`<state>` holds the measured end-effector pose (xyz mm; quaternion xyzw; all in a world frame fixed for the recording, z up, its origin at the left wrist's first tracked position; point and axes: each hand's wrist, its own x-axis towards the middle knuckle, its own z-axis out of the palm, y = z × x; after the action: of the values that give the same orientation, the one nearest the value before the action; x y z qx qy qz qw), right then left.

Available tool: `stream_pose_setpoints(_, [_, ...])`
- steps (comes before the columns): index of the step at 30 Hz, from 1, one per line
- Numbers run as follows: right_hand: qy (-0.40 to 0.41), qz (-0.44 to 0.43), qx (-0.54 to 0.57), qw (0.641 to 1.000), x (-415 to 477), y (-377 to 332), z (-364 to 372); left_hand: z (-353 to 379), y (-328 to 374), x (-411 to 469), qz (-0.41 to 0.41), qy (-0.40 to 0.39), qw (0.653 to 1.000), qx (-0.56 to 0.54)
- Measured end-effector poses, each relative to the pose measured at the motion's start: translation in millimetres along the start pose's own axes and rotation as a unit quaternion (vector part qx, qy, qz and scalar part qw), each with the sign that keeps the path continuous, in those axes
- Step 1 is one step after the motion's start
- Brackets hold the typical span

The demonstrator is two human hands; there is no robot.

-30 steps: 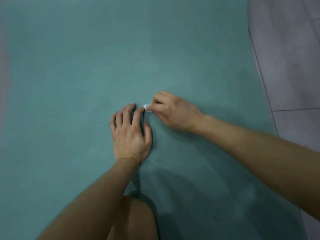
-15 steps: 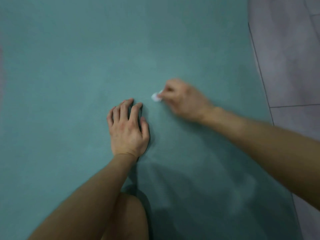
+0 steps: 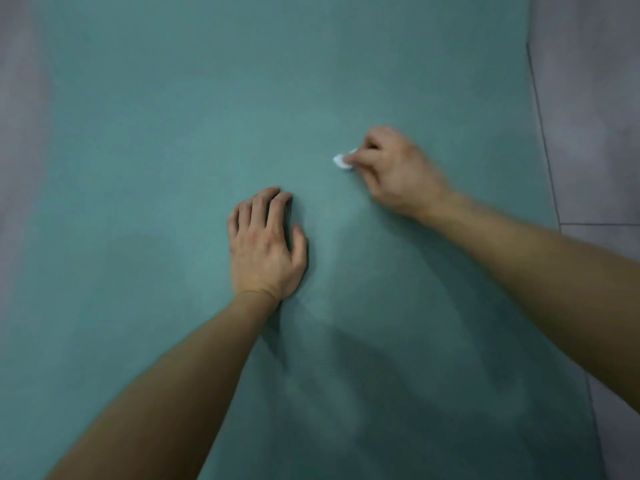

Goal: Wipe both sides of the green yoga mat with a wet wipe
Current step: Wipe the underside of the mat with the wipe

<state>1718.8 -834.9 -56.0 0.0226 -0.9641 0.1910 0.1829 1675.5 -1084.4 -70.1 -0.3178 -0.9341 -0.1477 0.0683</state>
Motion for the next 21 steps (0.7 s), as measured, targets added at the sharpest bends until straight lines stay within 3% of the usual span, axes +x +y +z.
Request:
stream_pose_setpoints(1, [0.027,0.088,-0.029,0.995,0,25,-10,0,0,0,-0.007,0.0,1.0,0.002])
stream_pose_setpoints(3, [0.085,0.293,-0.051,0.951,-3,60,-22,-1,0,-1,-0.032,-0.003,0.999,0.027])
stream_pose_setpoints(4, [0.103,0.363,-0.045,0.925,-1,60,-19,-1,0,-1,-0.048,-0.006,0.998,0.047])
stream_pose_setpoints(5, [0.114,0.375,-0.036,0.919,4,48,-9,-1,1,0,-0.063,-0.006,0.996,0.063])
stream_pose_setpoints(6, [0.106,0.335,-0.021,0.936,10,24,3,-1,1,0,-0.074,-0.007,0.995,0.069])
stream_pose_setpoints(8, [0.016,0.124,0.04,0.991,15,-43,32,-3,0,-3,-0.076,-0.014,0.995,0.06])
stream_pose_setpoints(10, [-0.073,-0.079,0.063,0.992,11,-89,43,-9,-6,-5,-0.064,-0.043,0.997,0.031])
stream_pose_setpoints(11, [-0.09,-0.122,0.056,0.987,13,-87,40,-15,-12,-4,-0.049,-0.074,0.996,0.009])
stream_pose_setpoints(12, [-0.093,-0.123,0.04,0.987,20,-73,34,-23,-20,-2,-0.04,-0.112,0.993,-0.015])
stream_pose_setpoints(14, [-0.057,-0.004,-0.009,0.998,42,-26,22,-41,-42,2,-0.055,-0.171,0.984,-0.009])
stream_pose_setpoints(17, [0.024,0.275,-0.052,0.96,56,33,16,-56,-69,10,-0.206,-0.314,0.927,0.028])
stream_pose_setpoints(18, [0.037,0.307,-0.048,0.95,56,26,24,-55,-73,11,-0.243,-0.358,0.901,0.021])
stream_pose_setpoints(20, [0.025,0.232,-0.004,0.972,53,-21,49,-50,-75,15,-0.258,-0.412,0.874,0.007])
stream_pose_setpoints(21, [-0.003,0.143,0.04,0.989,47,-56,59,-51,-74,16,-0.256,-0.425,0.868,0.005])
